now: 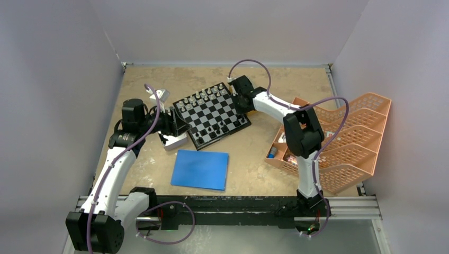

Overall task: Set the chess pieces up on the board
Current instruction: Place the chess piece on the chessboard.

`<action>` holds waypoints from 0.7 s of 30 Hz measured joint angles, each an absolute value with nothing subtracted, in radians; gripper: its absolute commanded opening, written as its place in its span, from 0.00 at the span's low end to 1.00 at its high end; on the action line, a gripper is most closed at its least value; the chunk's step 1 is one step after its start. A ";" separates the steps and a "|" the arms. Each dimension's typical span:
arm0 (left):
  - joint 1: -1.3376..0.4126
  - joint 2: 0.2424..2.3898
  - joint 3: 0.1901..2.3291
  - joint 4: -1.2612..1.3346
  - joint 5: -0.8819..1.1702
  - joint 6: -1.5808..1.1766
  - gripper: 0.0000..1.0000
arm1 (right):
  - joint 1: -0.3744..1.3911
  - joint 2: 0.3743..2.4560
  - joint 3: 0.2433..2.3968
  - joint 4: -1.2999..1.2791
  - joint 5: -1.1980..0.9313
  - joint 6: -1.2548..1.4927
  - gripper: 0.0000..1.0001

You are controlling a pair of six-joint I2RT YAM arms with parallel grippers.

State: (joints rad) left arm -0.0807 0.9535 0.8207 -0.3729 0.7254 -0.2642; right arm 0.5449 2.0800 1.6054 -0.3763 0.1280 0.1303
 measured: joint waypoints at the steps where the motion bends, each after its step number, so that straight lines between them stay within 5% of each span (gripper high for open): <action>1: -0.081 0.953 0.821 -0.375 0.725 -0.264 0.61 | 0.545 2.085 1.605 -0.381 0.120 0.130 0.07; 13: -0.081 0.951 0.821 -0.383 0.725 -0.249 0.62 | 0.545 2.088 1.606 -0.390 0.099 0.127 0.21; 21: -0.081 0.945 0.821 -0.383 0.725 -0.247 0.62 | 0.545 2.088 1.606 -0.408 0.084 0.127 0.11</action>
